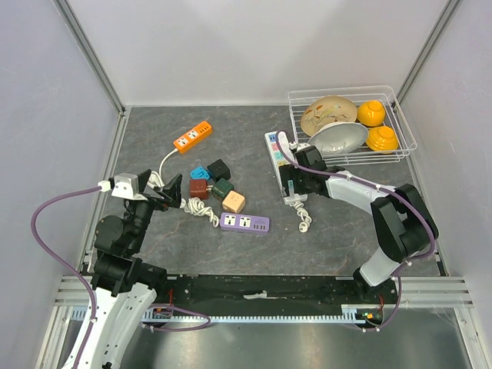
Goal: Insert the plug
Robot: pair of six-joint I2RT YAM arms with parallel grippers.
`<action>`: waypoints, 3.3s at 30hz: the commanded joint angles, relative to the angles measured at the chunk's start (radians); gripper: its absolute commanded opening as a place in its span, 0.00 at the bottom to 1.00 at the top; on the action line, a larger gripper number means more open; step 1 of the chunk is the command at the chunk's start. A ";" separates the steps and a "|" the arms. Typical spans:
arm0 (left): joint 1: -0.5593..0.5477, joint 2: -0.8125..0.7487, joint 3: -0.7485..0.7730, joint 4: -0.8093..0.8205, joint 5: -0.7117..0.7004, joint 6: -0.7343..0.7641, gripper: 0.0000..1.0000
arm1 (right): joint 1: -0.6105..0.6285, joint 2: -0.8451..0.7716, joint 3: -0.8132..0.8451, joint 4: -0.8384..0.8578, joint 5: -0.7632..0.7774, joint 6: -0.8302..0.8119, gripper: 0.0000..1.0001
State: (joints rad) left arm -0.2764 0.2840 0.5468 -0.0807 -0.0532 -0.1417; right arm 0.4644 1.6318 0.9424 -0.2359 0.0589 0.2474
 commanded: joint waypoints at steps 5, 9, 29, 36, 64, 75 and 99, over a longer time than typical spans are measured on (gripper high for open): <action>-0.003 -0.003 0.005 0.012 -0.008 0.019 0.99 | 0.083 0.077 0.067 0.064 0.105 -0.003 0.98; -0.003 0.003 0.002 0.013 -0.002 0.022 0.99 | 0.100 0.077 0.058 0.057 0.107 -0.008 0.97; -0.004 0.415 0.148 -0.123 0.303 -0.058 0.97 | 0.209 -0.257 -0.235 -0.014 0.058 -0.033 0.85; -0.139 0.702 0.286 -0.249 0.231 -0.065 0.97 | 0.210 -0.326 -0.261 0.050 -0.002 -0.005 0.98; -0.428 1.373 0.547 -0.426 -0.062 -0.180 0.87 | 0.211 -0.593 -0.375 0.170 0.099 0.006 0.98; -0.492 1.328 0.544 -0.473 -0.154 -0.223 0.86 | 0.211 -0.592 -0.381 0.168 0.098 0.001 0.98; -0.494 1.252 0.489 -0.358 -0.139 -0.157 0.29 | 0.211 -0.593 -0.387 0.173 0.076 0.003 0.98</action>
State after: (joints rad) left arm -0.7681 1.6314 1.0286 -0.4770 -0.1902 -0.3187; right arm 0.6731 1.0546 0.5499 -0.0982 0.1371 0.2432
